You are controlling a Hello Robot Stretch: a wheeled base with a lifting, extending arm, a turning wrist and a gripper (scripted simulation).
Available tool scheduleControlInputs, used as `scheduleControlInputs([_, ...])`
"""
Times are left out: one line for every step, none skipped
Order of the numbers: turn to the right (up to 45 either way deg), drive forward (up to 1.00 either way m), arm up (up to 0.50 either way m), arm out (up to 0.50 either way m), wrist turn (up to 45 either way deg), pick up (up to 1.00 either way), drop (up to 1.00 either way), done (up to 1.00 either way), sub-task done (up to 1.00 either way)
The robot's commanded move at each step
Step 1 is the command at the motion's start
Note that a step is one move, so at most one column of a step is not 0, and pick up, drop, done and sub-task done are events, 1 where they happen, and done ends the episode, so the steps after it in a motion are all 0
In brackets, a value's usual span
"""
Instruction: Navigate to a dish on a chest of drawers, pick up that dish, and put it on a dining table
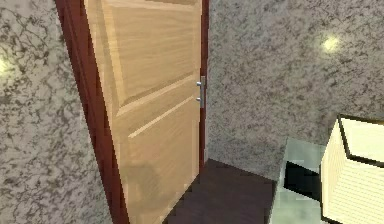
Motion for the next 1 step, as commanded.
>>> scheduleControlInputs([0.0, 0.00, 0.00, 0.00, 9.0, 0.00, 0.00, 0.00, 0.00])
